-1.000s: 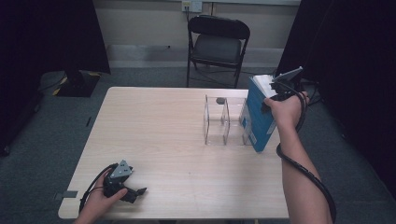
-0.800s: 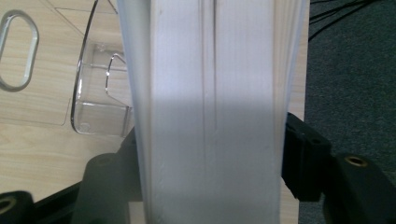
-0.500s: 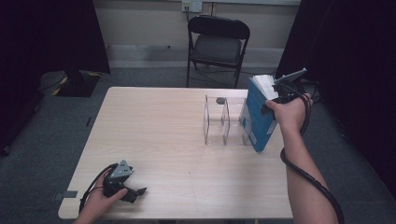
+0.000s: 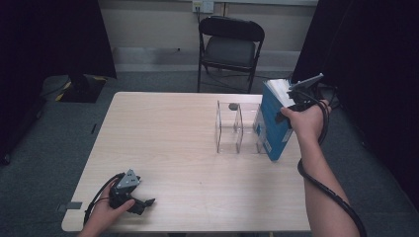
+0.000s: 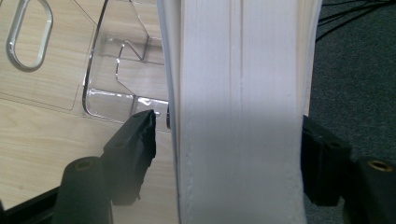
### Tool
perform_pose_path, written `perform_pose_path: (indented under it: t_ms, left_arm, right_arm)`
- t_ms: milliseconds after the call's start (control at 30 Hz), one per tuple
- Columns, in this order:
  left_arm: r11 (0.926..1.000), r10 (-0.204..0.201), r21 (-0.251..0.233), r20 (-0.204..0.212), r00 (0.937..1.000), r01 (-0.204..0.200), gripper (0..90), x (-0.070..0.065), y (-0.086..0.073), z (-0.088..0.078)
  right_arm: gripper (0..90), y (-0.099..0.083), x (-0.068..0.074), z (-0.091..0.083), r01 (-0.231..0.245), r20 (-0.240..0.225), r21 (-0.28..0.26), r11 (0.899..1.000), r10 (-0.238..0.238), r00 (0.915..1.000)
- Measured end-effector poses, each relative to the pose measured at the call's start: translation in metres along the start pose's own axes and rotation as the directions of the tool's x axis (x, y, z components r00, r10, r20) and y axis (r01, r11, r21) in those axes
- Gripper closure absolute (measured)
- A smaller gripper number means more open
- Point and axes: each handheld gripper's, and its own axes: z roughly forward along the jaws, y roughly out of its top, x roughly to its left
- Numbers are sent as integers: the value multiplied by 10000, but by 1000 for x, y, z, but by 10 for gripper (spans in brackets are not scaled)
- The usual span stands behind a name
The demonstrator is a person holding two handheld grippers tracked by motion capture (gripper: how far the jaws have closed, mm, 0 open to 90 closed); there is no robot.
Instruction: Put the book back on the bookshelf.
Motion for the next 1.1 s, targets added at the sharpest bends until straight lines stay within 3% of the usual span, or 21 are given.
perform_pose_path:
  t_ms: [767,900,1100]
  left_arm:
    - [10000,7,-3,15,10000,-7,0,0,0,0]
    - [10000,15,9,17,10000,-15,0,0,0,0]
    - [9999,100,69,22,9999,-100,0,1,0,0]
  right_arm:
    - [251,-14,3,0,290,-436,-49,9996,-292,9986]
    - [239,-18,3,-3,340,-684,-117,9994,-348,9971]
    - [213,-23,5,-6,507,-619,-18,9987,-507,9968]
